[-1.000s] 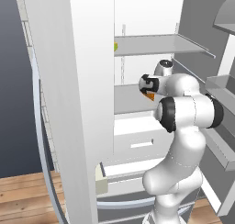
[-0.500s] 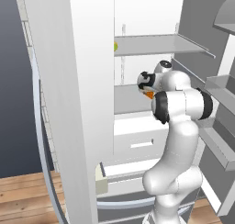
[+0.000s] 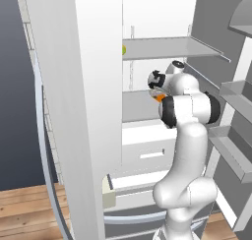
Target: Take the cheese, steak, and corn from the fridge and place them on the plate on the dining counter to create an appetizer plate.
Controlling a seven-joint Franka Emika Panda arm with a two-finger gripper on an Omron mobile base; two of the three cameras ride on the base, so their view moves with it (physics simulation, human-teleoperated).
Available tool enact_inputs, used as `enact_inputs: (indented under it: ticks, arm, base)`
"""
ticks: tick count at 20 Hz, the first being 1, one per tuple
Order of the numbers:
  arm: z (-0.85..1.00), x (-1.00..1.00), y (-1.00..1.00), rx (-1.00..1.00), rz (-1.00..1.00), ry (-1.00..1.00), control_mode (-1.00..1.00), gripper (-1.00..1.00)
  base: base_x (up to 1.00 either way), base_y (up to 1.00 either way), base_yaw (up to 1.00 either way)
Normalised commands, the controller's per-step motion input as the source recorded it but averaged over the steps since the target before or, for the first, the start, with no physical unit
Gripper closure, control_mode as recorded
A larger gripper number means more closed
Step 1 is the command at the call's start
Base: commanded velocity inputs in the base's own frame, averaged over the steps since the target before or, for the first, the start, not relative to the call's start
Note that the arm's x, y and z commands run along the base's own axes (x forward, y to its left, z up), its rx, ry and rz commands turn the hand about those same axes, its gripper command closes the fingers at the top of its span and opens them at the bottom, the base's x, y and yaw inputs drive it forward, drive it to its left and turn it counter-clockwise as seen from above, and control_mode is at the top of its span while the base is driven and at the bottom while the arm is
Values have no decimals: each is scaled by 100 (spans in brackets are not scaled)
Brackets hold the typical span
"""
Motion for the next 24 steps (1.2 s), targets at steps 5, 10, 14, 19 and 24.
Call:
enact_inputs:
  ticks: [5,10,14,19,24]
  arm:
    - [-89,-6,60,-19,9,0,-100,100]
    - [-82,-15,60,-18,6,0,-100,100]
    - [-91,-28,32,-12,5,0,-100,100]
    - [-50,-86,6,-4,3,0,-100,100]
    - [-2,-100,-2,0,0,-5,-100,100]
  base:
    - [0,0,0]
    - [0,0,0]
    - [0,0,0]
    - [0,0,0]
    - [0,0,0]
